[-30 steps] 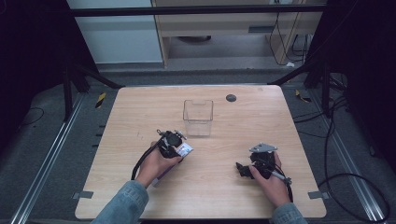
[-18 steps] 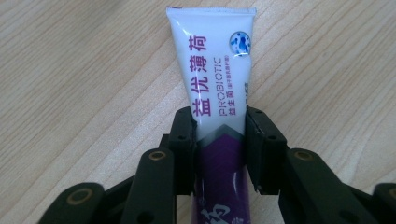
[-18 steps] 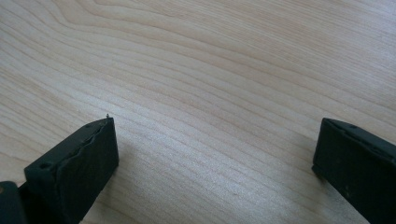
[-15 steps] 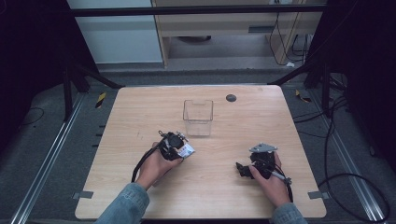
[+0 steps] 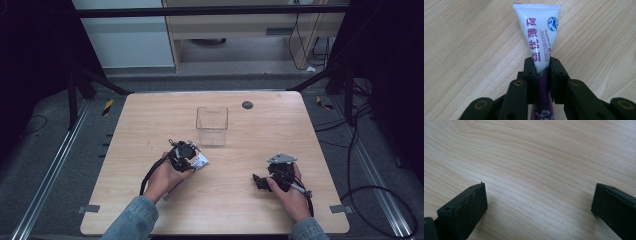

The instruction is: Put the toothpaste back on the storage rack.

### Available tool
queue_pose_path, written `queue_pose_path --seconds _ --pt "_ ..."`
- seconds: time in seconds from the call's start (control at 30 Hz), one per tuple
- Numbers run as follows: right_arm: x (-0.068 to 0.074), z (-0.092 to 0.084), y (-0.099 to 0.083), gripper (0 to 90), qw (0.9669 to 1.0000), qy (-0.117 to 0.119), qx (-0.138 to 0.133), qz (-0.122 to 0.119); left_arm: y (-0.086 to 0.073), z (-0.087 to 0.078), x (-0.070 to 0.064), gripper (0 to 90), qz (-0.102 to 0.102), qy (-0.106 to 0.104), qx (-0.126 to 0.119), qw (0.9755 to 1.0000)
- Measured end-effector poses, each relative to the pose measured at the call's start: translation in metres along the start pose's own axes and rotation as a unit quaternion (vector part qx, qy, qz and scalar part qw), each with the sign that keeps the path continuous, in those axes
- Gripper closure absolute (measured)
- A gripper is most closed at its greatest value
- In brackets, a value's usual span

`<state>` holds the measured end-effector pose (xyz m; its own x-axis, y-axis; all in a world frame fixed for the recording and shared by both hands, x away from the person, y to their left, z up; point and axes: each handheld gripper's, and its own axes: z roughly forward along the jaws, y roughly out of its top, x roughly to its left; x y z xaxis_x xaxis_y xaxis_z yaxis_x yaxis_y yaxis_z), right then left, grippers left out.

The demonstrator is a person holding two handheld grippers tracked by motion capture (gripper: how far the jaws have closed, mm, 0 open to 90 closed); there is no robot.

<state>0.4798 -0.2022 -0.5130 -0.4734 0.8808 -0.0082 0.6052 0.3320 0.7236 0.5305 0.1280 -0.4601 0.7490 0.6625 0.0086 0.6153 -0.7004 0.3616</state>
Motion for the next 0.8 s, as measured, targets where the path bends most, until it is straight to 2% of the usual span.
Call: queue_pose_path --seconds 0.2,0.43,0.57,0.8 --pt "0.000 0.000 0.000 0.3 1.0000 0.000 0.000 0.000 -0.002 -0.006 0.004 78.2 -0.008 0.004 -0.007 0.9999" --pt "0.000 0.000 0.000 0.3 1.0000 0.000 0.000 0.000 0.000 -0.025 0.005 78.6 -0.014 0.014 -0.034 0.9992" --pt "0.000 0.000 0.000 0.3 1.0000 0.000 0.000 0.000 0.001 -0.034 0.006 78.8 -0.011 0.017 -0.041 0.9990" --pt "0.000 0.000 0.000 0.3 1.0000 0.000 0.000 0.000 0.003 -0.050 0.014 78.8 -0.018 0.027 -0.053 0.9981"
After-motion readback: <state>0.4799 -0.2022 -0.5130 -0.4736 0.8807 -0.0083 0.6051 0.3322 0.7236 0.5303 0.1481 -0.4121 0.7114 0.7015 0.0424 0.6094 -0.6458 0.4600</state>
